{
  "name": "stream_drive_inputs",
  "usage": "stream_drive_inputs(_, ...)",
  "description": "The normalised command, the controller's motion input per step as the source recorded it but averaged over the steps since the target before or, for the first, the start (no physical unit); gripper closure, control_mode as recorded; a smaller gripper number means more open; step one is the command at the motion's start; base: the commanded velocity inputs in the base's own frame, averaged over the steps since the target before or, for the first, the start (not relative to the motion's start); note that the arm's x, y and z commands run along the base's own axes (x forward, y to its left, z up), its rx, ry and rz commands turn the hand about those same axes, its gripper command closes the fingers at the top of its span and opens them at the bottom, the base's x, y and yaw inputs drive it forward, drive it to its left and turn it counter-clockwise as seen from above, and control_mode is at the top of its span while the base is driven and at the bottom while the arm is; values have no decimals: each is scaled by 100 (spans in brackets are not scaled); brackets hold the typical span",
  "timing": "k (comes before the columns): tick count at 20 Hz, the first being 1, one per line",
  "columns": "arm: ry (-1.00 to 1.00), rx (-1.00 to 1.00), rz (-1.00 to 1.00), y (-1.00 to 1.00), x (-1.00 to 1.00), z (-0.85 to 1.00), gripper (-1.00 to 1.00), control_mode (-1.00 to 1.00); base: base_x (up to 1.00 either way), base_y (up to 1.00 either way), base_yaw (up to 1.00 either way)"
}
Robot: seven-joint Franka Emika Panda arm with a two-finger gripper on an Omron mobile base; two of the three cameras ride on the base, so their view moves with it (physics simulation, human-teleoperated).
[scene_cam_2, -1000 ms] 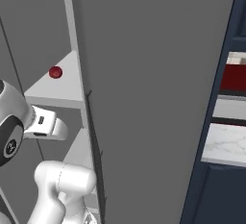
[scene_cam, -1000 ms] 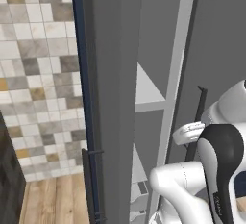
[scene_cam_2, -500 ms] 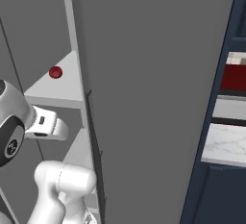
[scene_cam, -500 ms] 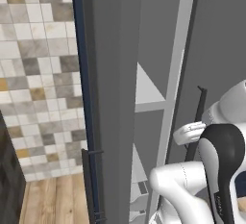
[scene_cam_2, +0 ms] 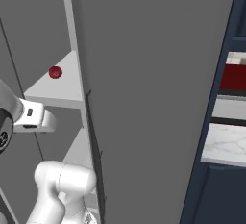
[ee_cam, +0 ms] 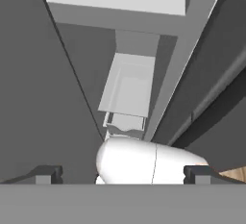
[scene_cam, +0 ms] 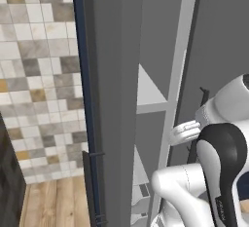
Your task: Take the broccoli, pear, and lemon from the freezer and place them in the bowl on the counter.
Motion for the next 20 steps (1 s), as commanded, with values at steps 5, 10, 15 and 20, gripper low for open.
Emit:
stream_drive_inputs(5,0,0,14,37,2,18,-100,-100,0,0,0)
stream_drive_inputs(10,-6,0,11,24,0,29,-100,-100,0,0,0)
stream_drive_inputs(15,-4,0,5,17,5,25,-100,-100,0,0,0)
stream_drive_inputs(20,0,0,0,0,11,23,-100,-100,0,0,0)
